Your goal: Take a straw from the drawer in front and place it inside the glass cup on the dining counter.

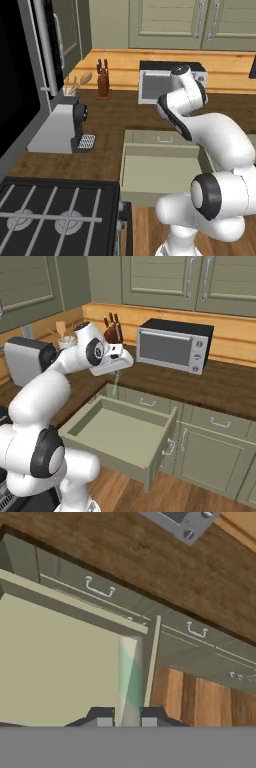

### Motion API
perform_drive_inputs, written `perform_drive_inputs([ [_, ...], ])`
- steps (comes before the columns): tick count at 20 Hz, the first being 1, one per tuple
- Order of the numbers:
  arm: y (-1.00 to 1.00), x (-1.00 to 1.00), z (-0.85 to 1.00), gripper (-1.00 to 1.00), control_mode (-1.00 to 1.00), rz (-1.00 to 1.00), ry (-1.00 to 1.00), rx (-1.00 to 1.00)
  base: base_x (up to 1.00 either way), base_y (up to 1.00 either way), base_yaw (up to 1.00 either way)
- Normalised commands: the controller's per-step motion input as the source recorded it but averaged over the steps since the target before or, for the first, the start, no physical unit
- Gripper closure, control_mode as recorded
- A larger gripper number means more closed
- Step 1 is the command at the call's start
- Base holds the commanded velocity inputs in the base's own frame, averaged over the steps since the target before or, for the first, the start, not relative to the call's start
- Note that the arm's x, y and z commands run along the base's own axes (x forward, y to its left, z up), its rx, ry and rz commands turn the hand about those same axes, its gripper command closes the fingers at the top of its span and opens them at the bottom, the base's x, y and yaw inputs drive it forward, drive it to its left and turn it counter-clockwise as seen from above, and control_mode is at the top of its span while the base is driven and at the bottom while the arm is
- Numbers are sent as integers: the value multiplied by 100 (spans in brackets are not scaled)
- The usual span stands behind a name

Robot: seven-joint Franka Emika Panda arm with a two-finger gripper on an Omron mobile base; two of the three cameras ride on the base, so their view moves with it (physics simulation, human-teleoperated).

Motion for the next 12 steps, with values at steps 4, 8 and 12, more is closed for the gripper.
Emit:
perform_drive_inputs([
  [4,0,-61,25,100,-100,0,-30,5,0,0,0],
  [8,4,-11,12,100,-100,-6,-13,4,0,0,0],
  [12,1,-3,1,100,-100,-6,-4,0,0,0,0],
])
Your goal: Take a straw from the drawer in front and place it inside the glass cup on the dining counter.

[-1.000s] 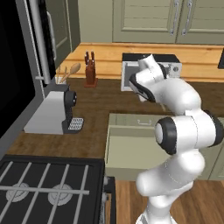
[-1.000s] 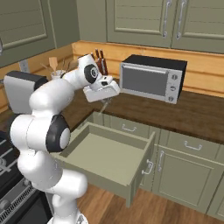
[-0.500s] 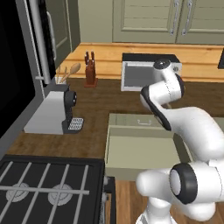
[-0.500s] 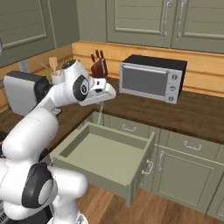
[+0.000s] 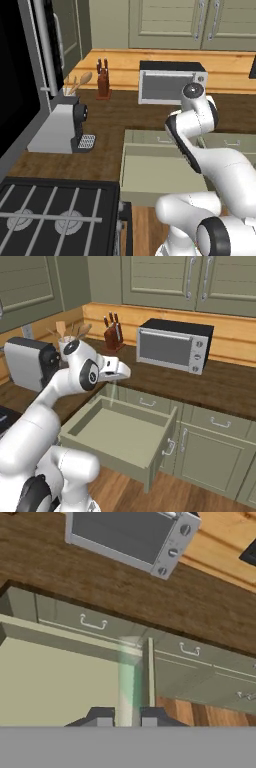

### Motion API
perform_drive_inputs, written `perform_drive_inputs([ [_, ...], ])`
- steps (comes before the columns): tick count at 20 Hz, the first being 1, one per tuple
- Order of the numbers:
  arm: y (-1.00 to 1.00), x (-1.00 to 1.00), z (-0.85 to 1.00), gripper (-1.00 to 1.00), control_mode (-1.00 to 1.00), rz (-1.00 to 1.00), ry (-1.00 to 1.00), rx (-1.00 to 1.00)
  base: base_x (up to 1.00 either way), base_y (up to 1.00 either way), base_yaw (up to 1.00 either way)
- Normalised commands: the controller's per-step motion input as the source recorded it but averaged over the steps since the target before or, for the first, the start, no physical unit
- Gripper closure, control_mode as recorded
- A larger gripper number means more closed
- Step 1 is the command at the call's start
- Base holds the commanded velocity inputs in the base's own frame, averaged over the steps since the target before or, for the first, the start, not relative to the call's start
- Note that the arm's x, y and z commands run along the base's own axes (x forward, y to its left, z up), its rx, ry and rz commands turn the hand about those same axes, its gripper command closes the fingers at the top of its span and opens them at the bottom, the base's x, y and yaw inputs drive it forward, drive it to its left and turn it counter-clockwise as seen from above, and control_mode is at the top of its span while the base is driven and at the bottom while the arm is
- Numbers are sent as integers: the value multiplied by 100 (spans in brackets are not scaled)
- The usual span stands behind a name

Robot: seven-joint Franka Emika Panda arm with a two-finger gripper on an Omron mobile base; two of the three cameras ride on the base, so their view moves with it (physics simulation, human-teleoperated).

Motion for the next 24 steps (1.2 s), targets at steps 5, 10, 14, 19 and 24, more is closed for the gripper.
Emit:
perform_drive_inputs([
  [5,0,-7,0,100,100,0,0,0,-77,-5,-5],
  [10,0,0,0,100,100,0,0,0,-95,-24,-15],
  [14,0,0,0,100,100,0,0,0,-29,-70,-33],
  [19,0,0,0,100,100,0,0,0,5,-85,-53],
  [24,0,0,0,100,100,0,0,0,20,-85,-57],
])
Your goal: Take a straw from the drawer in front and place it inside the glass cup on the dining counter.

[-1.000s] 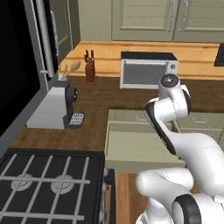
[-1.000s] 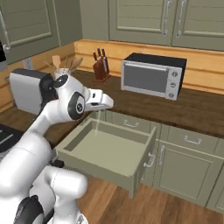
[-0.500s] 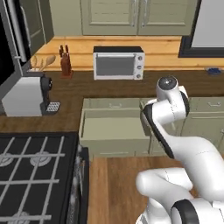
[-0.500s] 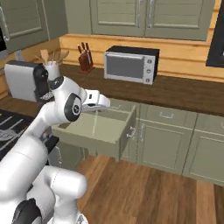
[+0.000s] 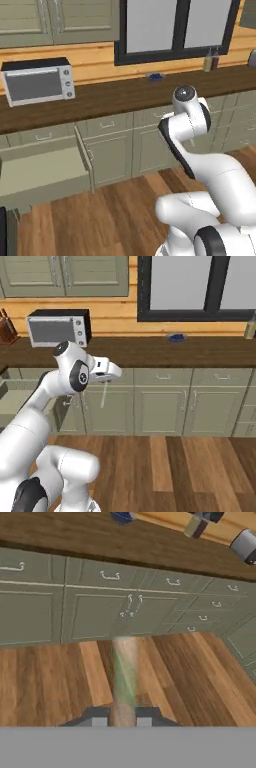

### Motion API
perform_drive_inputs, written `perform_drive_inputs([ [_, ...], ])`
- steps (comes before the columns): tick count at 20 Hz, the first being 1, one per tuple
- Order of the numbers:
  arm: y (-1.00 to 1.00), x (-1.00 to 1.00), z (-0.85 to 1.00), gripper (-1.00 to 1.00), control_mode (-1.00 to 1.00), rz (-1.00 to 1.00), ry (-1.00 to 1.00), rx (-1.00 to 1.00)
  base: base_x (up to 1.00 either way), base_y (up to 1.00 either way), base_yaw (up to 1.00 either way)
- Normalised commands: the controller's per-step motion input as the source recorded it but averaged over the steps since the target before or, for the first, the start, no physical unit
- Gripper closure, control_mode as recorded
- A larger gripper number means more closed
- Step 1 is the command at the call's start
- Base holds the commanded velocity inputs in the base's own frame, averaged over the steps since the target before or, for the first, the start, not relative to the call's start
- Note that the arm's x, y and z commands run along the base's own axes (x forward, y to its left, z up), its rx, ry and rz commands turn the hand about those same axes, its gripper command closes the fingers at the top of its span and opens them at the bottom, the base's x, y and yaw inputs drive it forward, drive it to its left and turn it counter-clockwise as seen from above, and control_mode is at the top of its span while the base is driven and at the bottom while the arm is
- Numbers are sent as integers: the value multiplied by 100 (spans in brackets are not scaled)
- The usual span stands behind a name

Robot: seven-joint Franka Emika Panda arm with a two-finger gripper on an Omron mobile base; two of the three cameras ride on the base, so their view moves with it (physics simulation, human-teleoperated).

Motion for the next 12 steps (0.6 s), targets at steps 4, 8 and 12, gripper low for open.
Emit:
perform_drive_inputs([
  [4,0,0,0,100,100,0,0,0,25,-79,-58],
  [8,0,0,0,100,100,0,0,0,4,-77,-57],
  [12,0,0,0,100,100,0,0,0,-7,-66,-52],
])
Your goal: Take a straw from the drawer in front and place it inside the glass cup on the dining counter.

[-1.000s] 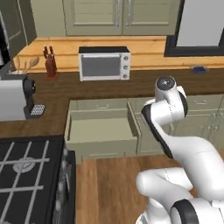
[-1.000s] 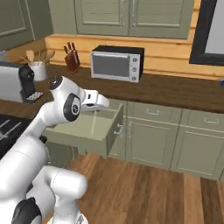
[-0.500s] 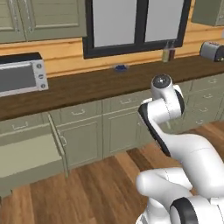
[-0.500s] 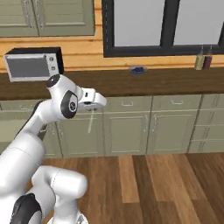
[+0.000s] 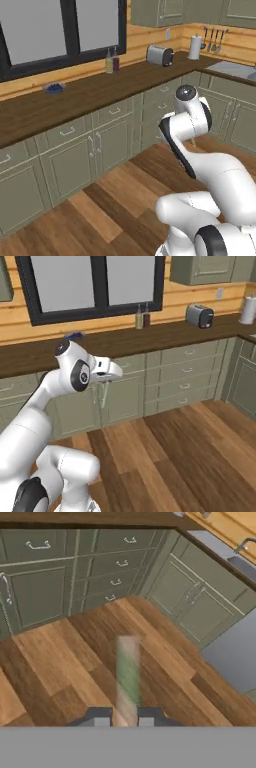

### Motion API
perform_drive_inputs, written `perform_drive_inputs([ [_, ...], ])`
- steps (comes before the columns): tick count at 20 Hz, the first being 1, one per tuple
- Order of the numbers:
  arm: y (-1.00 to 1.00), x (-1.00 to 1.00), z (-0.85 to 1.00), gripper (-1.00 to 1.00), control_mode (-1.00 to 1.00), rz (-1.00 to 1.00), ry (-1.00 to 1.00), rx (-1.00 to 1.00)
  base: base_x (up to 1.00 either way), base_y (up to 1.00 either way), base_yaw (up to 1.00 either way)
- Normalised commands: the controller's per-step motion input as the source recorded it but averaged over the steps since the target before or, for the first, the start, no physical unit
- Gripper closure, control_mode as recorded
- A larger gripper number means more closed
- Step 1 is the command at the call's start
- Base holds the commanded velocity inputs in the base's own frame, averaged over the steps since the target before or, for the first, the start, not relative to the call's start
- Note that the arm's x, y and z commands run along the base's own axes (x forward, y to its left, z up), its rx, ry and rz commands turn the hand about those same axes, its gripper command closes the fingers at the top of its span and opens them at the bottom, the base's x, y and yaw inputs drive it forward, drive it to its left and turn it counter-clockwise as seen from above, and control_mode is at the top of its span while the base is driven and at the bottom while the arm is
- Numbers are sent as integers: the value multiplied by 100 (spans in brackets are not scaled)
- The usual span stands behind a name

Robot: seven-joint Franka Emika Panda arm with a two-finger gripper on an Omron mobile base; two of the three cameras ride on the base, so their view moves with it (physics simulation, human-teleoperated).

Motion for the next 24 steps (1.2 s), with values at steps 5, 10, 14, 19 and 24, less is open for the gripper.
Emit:
perform_drive_inputs([
  [5,0,0,0,100,100,0,0,0,-54,-40,-47],
  [10,0,0,0,100,100,0,0,0,-47,-39,-47],
  [14,0,0,0,100,100,0,0,0,-15,-55,-46],
  [19,0,0,0,100,100,0,0,0,-7,-59,-47],
  [24,0,0,0,100,100,0,0,0,-22,-54,-46],
])
